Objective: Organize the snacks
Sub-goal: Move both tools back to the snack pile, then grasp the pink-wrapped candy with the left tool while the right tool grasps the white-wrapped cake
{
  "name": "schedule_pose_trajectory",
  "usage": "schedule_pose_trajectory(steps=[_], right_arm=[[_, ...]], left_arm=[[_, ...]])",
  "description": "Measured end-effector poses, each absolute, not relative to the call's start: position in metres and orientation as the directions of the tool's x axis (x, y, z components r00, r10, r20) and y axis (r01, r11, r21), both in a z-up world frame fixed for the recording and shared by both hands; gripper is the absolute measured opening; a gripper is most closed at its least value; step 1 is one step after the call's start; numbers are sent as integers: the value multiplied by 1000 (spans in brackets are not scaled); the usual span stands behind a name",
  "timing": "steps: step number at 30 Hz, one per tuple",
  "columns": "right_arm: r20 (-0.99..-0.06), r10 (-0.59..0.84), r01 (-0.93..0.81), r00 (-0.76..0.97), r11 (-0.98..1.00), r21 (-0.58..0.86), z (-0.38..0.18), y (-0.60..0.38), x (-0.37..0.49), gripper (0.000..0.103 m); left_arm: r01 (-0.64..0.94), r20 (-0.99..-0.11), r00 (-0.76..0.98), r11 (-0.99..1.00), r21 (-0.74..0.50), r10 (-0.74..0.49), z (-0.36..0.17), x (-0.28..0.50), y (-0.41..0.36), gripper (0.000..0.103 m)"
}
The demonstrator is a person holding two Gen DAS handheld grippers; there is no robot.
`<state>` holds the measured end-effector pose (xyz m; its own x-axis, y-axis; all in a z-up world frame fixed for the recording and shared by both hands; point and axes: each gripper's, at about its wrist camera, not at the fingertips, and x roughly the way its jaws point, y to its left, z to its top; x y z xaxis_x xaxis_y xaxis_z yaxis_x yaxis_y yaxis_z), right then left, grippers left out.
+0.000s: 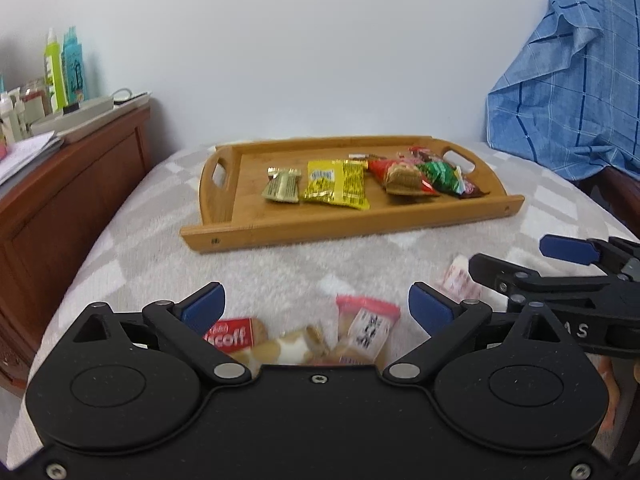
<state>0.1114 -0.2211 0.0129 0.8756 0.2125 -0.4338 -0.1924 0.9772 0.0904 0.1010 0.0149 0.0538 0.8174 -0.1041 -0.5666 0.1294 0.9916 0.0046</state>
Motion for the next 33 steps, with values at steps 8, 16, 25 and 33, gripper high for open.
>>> schedule_pose_trajectory(steps=[8,16,25,33], right_arm=[[-460,238,-234,856,970,66,7,-209,115,94],[-481,217,-217,849,975,57,0,-200,122,94],[-504,227,-210,833,973,93,-5,-201,128,89],[-514,240,-214,824,971,111,-7,-199,131,73]], left_arm=[[172,-586,794,984,-37,-161,42,90,21,78],[244,-600,774,970,-8,-200,35,89,10,48],[252,-603,771,968,-5,-203,31,94,6,44],[254,-616,760,967,-10,-206,29,100,3,37]])
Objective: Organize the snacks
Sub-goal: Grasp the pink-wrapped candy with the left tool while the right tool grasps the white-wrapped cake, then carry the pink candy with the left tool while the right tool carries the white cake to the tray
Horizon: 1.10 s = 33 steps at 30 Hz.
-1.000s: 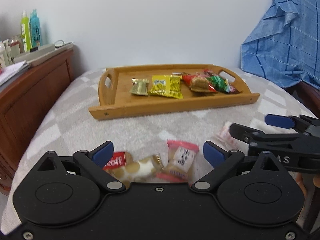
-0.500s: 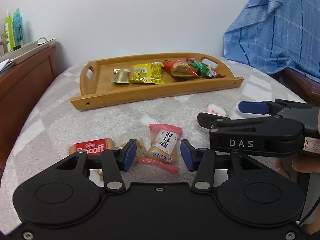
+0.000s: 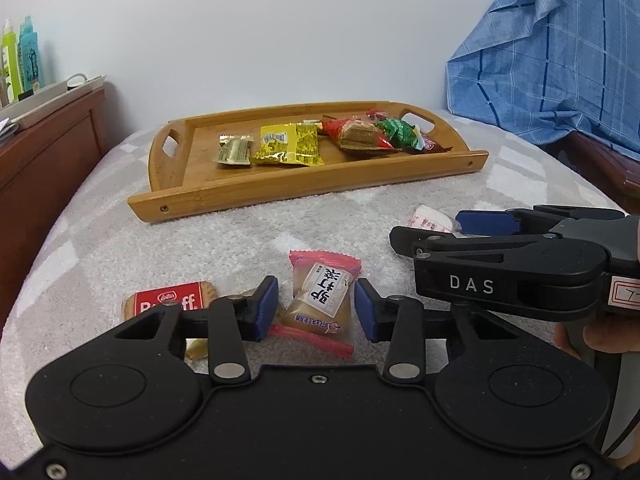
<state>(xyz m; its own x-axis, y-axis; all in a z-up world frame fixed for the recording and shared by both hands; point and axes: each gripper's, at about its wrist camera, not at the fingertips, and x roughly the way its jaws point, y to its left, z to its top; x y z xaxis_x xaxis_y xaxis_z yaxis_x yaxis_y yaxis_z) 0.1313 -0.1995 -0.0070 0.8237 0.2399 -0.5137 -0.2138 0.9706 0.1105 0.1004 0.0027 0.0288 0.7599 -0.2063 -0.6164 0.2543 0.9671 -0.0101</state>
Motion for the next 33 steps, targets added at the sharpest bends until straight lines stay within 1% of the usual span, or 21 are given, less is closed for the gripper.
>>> schedule_pose_trajectory(steps=[2,3,9,15,18,26,33], right_arm=[[-515,243,-215,822,970,115,-7,-200,132,70],[-515,246,-216,821,969,119,-7,-200,132,66],[-516,258,-229,817,966,120,-6,-199,132,62],[-501,266,-230,823,964,134,-4,-200,130,53],[-490,270,-229,829,963,142,-2,-201,129,51],[-471,269,-223,840,963,153,2,-203,126,49],[-414,260,-210,873,964,163,10,-208,119,48]], left_arm=[[253,-625,753,967,-18,-208,27,102,3,35],[253,-627,751,967,-19,-209,27,102,2,33],[248,-629,750,969,-21,-206,27,102,0,30],[236,-629,752,971,-27,-200,28,101,0,29],[225,-627,755,974,-27,-192,28,101,0,29],[196,-627,759,980,-41,-178,31,102,2,28],[158,-619,769,986,-57,-159,34,105,8,28]])
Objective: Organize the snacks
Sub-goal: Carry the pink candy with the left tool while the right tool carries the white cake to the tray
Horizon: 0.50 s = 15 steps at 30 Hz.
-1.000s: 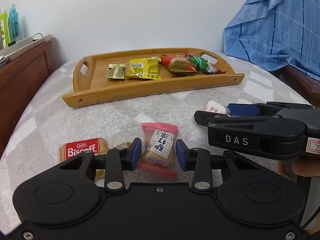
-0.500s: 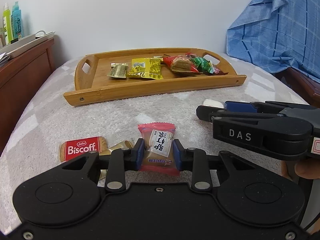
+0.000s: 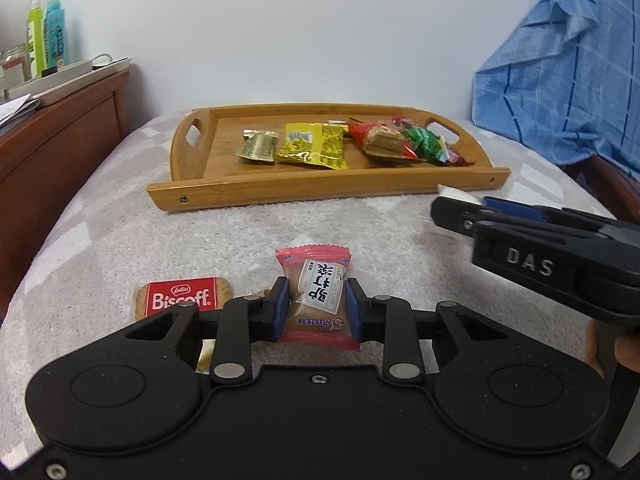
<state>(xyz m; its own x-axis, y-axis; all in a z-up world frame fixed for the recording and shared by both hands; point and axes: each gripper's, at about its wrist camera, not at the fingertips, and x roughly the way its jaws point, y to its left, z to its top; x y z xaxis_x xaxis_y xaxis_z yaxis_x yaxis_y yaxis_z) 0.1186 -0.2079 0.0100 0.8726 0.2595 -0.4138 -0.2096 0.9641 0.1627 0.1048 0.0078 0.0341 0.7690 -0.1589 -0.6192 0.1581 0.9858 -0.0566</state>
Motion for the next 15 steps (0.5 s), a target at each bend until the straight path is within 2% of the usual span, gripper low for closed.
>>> schedule_pose_trajectory(steps=[15], right_arm=[[-370,261,-208,891,962,179,19,-213,123,48]], left_arm=[[146,-578,803,988,-46,-146,52,114,9,27]])
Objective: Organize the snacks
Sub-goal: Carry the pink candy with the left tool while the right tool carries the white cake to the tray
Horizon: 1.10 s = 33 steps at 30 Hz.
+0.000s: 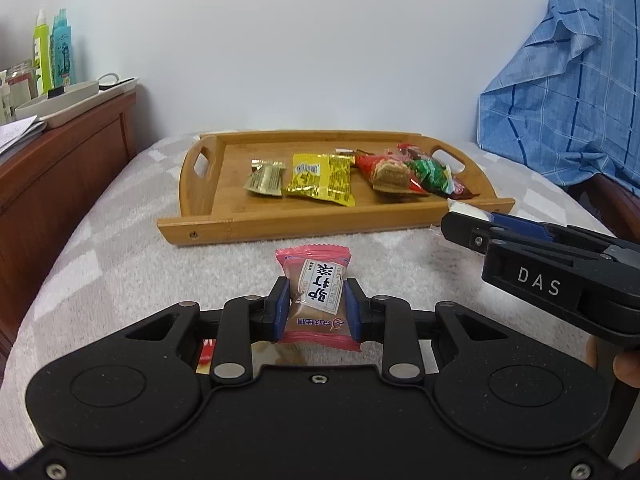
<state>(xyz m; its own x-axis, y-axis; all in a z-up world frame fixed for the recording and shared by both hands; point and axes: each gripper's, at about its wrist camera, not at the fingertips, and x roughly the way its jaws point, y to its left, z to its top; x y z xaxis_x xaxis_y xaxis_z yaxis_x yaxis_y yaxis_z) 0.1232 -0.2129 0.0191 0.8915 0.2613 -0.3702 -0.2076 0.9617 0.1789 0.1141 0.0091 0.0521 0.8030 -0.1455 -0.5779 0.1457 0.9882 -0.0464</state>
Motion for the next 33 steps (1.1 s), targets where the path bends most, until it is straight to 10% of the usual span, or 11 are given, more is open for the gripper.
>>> schedule_pose_trajectory(steps=[33], right_arm=[[-322,364,-268,874,914,304,56,-244,249,48]], left_arm=[[97,-549,819,984,-153,-166,106,259,8,27]])
